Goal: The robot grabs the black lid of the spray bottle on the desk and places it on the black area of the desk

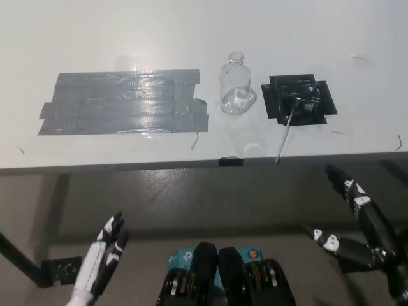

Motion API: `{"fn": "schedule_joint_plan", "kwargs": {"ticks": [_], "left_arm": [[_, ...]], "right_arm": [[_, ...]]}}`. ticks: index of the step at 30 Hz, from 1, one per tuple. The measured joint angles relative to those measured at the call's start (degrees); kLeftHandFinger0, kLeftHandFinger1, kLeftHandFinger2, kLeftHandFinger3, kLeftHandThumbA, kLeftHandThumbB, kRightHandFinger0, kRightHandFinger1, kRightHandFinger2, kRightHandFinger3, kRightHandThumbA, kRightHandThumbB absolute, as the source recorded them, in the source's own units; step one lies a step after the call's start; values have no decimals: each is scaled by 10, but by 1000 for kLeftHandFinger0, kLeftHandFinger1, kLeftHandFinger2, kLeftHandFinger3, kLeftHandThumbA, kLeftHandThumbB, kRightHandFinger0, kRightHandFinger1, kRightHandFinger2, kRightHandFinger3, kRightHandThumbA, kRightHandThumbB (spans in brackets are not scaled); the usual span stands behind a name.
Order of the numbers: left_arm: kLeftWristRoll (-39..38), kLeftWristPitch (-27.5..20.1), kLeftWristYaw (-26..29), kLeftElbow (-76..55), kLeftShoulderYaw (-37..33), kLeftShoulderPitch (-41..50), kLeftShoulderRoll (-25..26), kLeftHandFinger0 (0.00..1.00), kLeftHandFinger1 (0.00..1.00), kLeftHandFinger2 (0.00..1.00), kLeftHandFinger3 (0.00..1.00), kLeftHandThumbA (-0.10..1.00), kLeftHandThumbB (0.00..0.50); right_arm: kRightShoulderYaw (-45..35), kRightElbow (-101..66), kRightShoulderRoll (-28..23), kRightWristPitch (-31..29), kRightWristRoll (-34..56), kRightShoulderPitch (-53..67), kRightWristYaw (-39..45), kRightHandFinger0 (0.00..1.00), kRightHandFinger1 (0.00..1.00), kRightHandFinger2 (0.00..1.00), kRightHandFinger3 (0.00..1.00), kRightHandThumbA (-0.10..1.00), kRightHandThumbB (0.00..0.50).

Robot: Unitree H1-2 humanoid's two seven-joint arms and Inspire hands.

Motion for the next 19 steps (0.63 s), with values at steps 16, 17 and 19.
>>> {"fn": "schedule_joint_plan", "kwargs": {"ticks": [16, 17, 19], "left_arm": [[-19, -9, -1, -27, -12, 25, 0, 1000, 1000, 1000, 1000, 923, 150], [-20, -9, -1, -28, -13, 26, 0, 1000, 1000, 1000, 1000, 924, 150], [-21, -9, -1, -30, -13, 26, 0, 1000, 1000, 1000, 1000, 922, 146]], "right_arm": [[26, 191, 15, -86, -57, 31, -20, 1000, 1000, 1000, 1000, 826, 349], [28, 191, 15, -88, -59, 32, -20, 1000, 1000, 1000, 1000, 827, 349], [31, 191, 15, -90, -61, 32, -20, 1000, 1000, 1000, 1000, 829, 348]]}}
